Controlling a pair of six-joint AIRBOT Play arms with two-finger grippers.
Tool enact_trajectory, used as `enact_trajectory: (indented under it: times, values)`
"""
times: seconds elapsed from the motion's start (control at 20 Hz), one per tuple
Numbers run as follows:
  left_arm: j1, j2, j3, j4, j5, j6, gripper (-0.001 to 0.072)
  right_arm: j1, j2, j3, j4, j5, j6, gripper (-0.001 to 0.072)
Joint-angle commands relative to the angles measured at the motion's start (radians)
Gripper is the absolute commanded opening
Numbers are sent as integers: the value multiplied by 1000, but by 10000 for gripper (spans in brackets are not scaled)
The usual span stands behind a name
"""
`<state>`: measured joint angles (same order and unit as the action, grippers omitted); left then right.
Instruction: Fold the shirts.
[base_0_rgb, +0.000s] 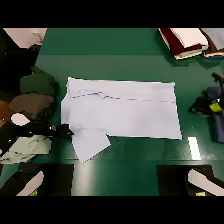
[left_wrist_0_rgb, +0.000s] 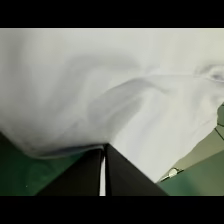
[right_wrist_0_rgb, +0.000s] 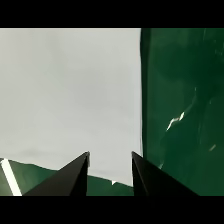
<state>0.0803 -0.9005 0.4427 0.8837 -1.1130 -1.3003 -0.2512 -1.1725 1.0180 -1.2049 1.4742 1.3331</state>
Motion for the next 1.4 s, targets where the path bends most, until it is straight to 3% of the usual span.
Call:
enact_trajectory:
  times: [0.0, 0.25, 0.6, 0.65, 0.7, 0.8, 0.85, 1.0, 1.15, 1.35]
  values:
    - [0, 3, 54, -10, -58, 45, 25, -145, 60, -193, 7, -2, -36, 389]
    - [0, 3, 69, -9, -59, 52, 24, -261, 1, -371, 87, -58, -79, 364]
    - [0, 3, 69, -9, -58, 52, 25, -148, -66, -396, 83, -85, -78, 355]
    - [0, 3, 69, -9, -58, 52, 25, -130, -67, -396, 77, -81, -78, 306]
    - [0, 3, 69, -7, -60, 52, 25, -119, -66, -395, 76, -76, -79, 303]
    - [0, 3, 70, 8, -85, 53, 24, -110, -45, -395, 70, -76, -84, 41]
    - [0, 3, 71, 21, -109, 52, 23, -111, -19, -394, 44, -76, -85, 17]
    - [0, 26, 99, 60, -197, 50, 21, -114, 101, -393, -83, -23, -82, 16]
    - [0, 158, 100, 55, -266, -10, 22, -135, 245, -393, -203, 100, -70, 16]
    - [0, 248, 189, -93, -307, -54, 23, -186, 388, -370, -162, 125, -14, 16]
